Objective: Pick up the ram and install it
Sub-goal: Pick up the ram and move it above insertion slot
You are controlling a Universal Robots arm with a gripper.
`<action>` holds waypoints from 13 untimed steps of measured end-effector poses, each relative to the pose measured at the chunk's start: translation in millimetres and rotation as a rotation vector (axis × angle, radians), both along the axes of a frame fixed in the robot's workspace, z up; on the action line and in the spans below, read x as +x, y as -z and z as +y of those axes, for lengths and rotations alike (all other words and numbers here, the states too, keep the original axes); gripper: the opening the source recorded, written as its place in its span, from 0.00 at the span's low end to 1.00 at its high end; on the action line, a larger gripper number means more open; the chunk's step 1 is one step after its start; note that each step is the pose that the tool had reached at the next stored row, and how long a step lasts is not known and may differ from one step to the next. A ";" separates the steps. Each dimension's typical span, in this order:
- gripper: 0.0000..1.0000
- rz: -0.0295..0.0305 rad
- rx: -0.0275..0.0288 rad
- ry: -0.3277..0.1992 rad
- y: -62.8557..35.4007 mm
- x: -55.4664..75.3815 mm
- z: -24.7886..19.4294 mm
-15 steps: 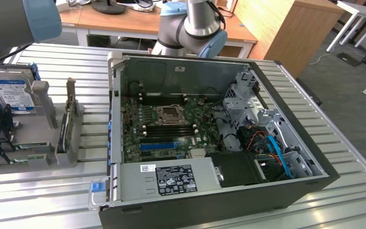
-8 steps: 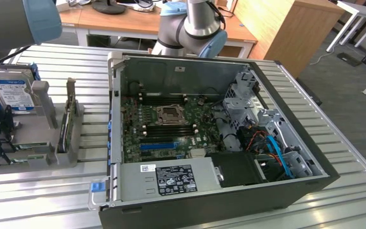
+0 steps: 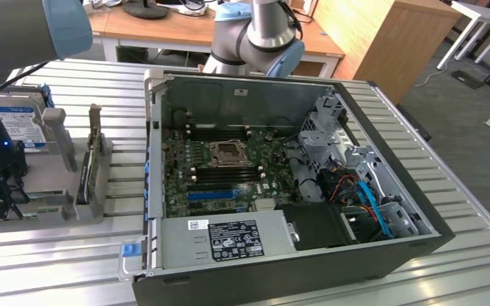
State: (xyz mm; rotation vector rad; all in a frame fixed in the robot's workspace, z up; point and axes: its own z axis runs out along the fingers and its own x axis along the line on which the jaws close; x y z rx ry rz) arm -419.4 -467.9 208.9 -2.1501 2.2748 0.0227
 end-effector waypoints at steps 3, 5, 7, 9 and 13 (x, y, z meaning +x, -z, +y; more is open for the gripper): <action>0.36 0.0001 0.0002 0.000 0.0 3.5 0.0; 0.36 0.0000 0.0003 0.000 0.0 4.2 0.0; 0.36 0.0001 0.0003 0.000 0.0 4.2 0.0; 0.36 0.0001 0.0003 0.000 0.8 4.2 0.0; 0.36 0.0002 0.0002 0.000 3.5 4.2 -0.1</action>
